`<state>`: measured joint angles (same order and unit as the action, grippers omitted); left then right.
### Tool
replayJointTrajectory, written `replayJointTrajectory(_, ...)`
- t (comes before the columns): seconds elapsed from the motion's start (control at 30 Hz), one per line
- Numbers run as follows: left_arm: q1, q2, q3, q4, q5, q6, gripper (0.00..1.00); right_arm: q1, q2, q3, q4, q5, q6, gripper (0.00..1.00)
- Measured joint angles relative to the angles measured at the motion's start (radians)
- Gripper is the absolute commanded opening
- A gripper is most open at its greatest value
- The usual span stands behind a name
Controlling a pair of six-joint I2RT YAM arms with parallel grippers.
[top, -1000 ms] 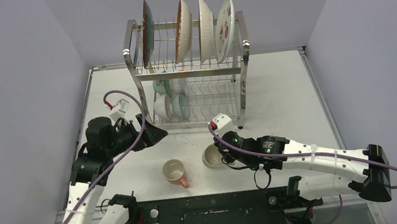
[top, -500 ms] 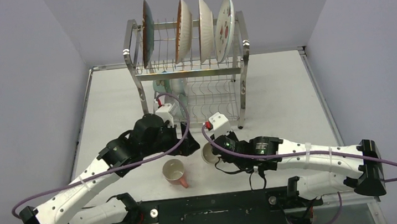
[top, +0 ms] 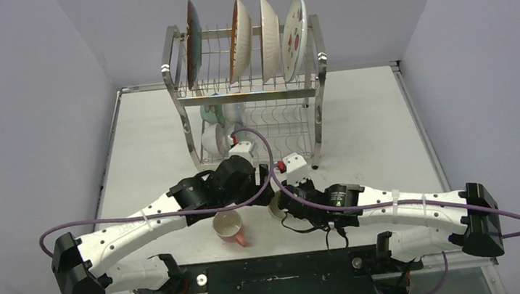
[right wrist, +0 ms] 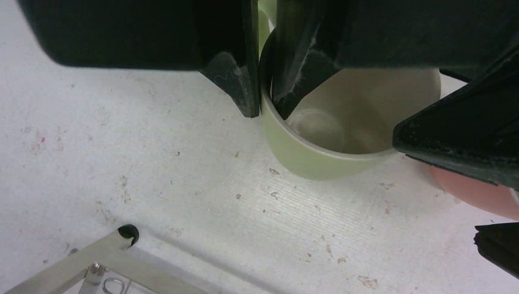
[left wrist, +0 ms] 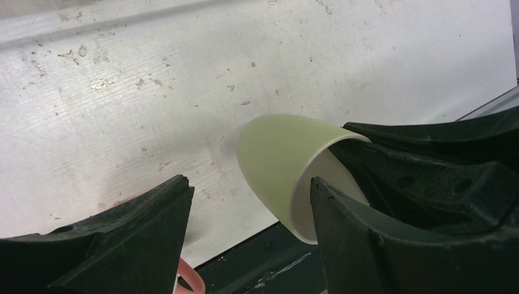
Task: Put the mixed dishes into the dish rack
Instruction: Place the cup at the corner of the board.
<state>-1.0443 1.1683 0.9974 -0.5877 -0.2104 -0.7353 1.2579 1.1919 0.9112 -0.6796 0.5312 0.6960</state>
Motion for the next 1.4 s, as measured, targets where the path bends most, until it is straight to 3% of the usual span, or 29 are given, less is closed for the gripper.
replayJointTrajectory(0.37, -0.022, 0.137, 0.000, 0.065, -0.018, -0.016, 0.67, -0.042, 0.000, -0.098, 0.006, -0.026, 0.085, 0.02)
replayJointTrajectory(0.53, -0.022, 0.153, -0.007, 0.084, -0.010, -0.016, 0.67, -0.071, 0.000, -0.138, 0.032, -0.064, 0.094, 0.16)
replayJointTrajectory(0.73, -0.022, 0.161, -0.044, 0.113, 0.016, -0.018, 0.67, -0.087, 0.000, -0.166, 0.078, -0.093, 0.112, 0.47)
replayJointTrajectory(0.87, -0.024, 0.167, -0.049, 0.119, 0.032, -0.017, 0.67, -0.089, -0.012, -0.166, 0.102, -0.096, 0.119, 0.54)
replayJointTrajectory(1.4, -0.034, 0.289, -0.007, 0.137, 0.055, 0.017, 0.63, -0.092, -0.285, -0.129, -0.034, 0.038, 0.121, 0.55)
